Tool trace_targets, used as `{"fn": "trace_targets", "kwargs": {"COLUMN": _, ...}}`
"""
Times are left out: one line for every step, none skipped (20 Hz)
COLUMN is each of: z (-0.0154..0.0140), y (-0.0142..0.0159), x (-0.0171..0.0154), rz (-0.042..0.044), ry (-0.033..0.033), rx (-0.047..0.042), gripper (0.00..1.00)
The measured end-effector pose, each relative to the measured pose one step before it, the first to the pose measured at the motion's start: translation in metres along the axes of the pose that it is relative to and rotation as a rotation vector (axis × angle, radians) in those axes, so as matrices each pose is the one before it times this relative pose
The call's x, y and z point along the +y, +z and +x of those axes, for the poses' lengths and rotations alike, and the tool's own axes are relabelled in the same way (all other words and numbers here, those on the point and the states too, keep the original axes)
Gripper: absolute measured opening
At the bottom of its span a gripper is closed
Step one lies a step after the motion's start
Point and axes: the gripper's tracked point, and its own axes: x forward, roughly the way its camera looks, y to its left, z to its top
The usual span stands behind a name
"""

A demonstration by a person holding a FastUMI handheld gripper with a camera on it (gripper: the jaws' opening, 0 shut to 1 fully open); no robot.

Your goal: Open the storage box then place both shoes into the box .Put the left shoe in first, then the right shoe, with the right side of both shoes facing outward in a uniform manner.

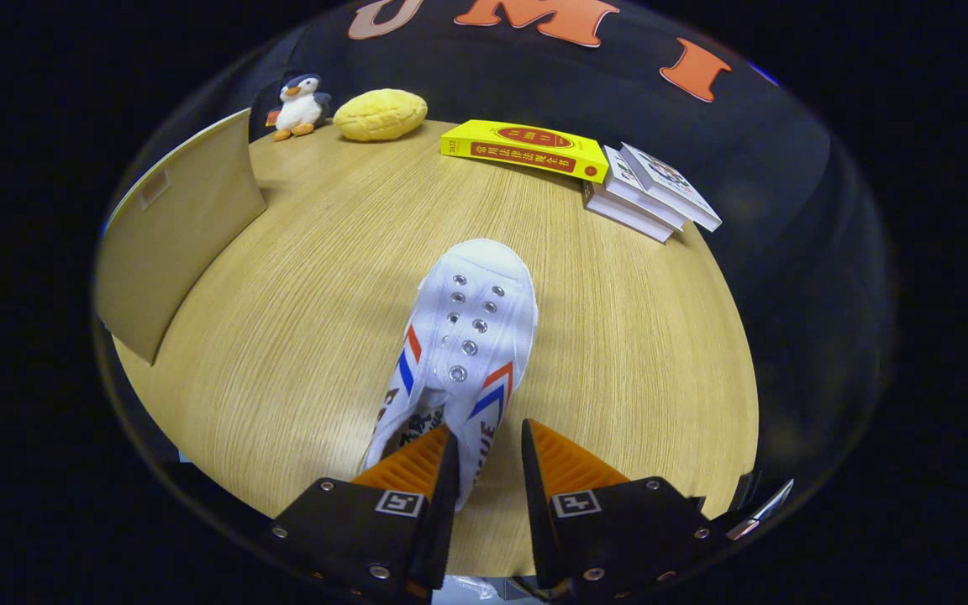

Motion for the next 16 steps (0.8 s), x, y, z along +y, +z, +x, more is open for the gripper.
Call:
{"fn": "trace_targets", "kwargs": {"z": 0.00121, "y": 0.00293, "x": -0.00154, "rz": 0.01431, "ry": -0.01075, "rx": -0.01382, "gripper": 0.41}}
{"fn": "trace_targets", "kwargs": {"z": 0.00032, "y": 0.00131, "x": -0.00142, "rz": 0.01071, "ry": -0.00386, "rx": -0.01652, "gripper": 0.41}}
{"fn": "trace_targets", "kwargs": {"z": -0.00149, "y": -0.00069, "x": -0.00281, "rz": 0.00965, "ry": -0.00845, "rx": -0.00282, "gripper": 0.41}}
{"fn": "trace_targets", "kwargs": {"z": -0.00060, "y": -0.00103, "x": -0.00356, "rz": 0.03264, "ry": -0.00980, "rx": -0.00812, "gripper": 0.32}}
{"fn": "trace_targets", "kwargs": {"z": 0.00497, "y": 0.00259, "x": -0.00744, "rz": 0.03720, "ry": -0.01207, "rx": -0.00760, "gripper": 0.27}}
{"fn": "trace_targets", "kwargs": {"z": 0.00222, "y": 0.00205, "x": -0.00723, "rz": 0.04469, "ry": -0.01489, "rx": -0.01052, "gripper": 0.21}}
{"fn": "trace_targets", "kwargs": {"z": 0.00623, "y": 0.00216, "x": -0.00438, "rz": 0.03119, "ry": -0.00821, "rx": -0.00464, "gripper": 0.17}}
{"fn": "trace_targets", "kwargs": {"z": 0.00644, "y": -0.00161, "x": -0.00029, "rz": 0.00323, "ry": 0.01142, "rx": 0.01770, "gripper": 0.12}}
{"fn": "trace_targets", "kwargs": {"z": 0.00328, "y": -0.00057, "x": 0.00263, "rz": 0.00658, "ry": 0.01802, "rx": 0.00358, "gripper": 0.12}}
{"fn": "trace_targets", "kwargs": {"z": 0.00152, "y": 0.00258, "x": 0.00142, "rz": -0.00653, "ry": 0.01526, "rx": -0.00738, "gripper": 0.11}}
{"fn": "trace_targets", "kwargs": {"z": -0.00100, "y": 0.00106, "x": 0.00062, "rz": -0.01322, "ry": 0.01292, "rx": -0.00739, "gripper": 0.10}}
{"fn": "trace_targets", "kwargs": {"z": -0.00009, "y": -0.00025, "x": -0.00018, "rz": -0.01111, "ry": 0.01251, "rx": -0.00224, "gripper": 0.10}}
{"fn": "trace_targets", "kwargs": {"z": -0.00006, "y": -0.00056, "x": -0.00029, "rz": -0.00262, "ry": 0.00813, "rx": 0.00427, "gripper": 0.09}}
{"fn": "trace_targets", "kwargs": {"z": -0.00217, "y": 0.00128, "x": 0.00049, "rz": 0.02146, "ry": 0.00942, "rx": 0.00565, "gripper": 0.07}}
{"fn": "trace_targets", "kwargs": {"z": 0.00310, "y": -0.00050, "x": 0.00018, "rz": 0.02580, "ry": 0.01868, "rx": 0.01440, "gripper": 0.04}}
{"fn": "trace_targets", "kwargs": {"z": -0.00305, "y": -0.00020, "x": 0.00585, "rz": 0.04527, "ry": 0.03872, "rx": 0.01561, "gripper": 0.01}}
